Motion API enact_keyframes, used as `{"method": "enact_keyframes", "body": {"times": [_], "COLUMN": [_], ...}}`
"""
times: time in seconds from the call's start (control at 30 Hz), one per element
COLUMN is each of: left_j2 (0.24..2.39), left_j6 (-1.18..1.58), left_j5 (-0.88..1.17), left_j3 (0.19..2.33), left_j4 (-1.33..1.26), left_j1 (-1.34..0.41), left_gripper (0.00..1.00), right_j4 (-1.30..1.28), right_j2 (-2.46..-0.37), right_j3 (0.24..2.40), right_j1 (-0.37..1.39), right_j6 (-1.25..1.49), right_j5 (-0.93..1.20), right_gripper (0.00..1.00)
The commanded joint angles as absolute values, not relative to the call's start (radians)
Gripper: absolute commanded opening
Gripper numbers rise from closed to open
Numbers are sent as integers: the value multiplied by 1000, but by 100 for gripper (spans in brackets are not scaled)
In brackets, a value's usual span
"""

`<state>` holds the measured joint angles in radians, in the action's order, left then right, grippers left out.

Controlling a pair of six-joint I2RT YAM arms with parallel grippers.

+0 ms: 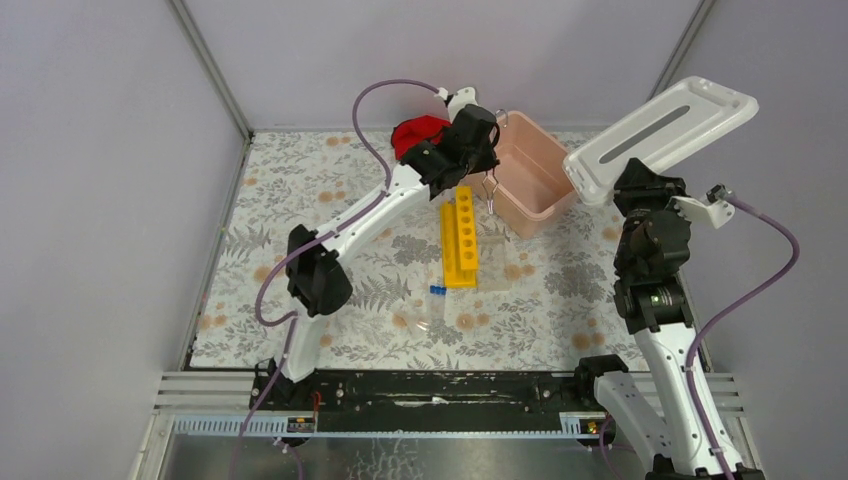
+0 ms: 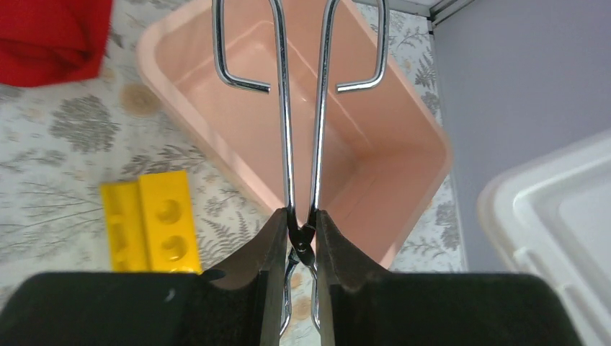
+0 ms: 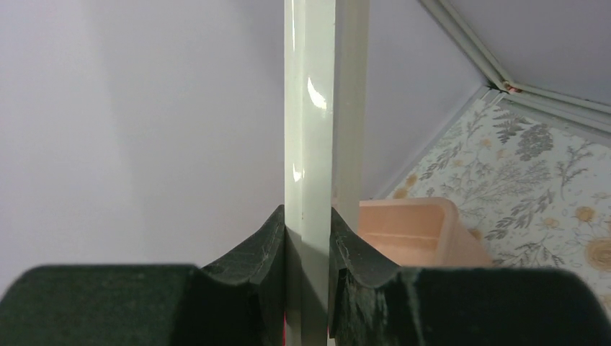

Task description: Organize the chemistry lab equipment

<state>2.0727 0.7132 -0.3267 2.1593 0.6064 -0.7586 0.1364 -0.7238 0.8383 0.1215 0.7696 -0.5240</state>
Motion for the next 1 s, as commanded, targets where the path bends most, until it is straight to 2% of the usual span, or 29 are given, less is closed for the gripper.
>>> {"method": "enact_keyframes", "body": {"times": [0.0,0.37,0.97], "left_j2": [2131,2255,2416], "left_j6": [904,1189,1358], "left_j5": [-218,-241,-458], "left_j3": [2204,2221,2303], "left_j4": [435,189,132], "left_j1": [-719,-720,-772], "left_gripper": [0,0,0], "right_j4": [173,171,191], "right_j2": [-665,-610,-592], "right_j3": [814,744,707], "right_j1": [117,117,117], "right_j6": [737,716,683], "right_j5": [-585,-568,-557], "right_gripper": [0,0,0]}}
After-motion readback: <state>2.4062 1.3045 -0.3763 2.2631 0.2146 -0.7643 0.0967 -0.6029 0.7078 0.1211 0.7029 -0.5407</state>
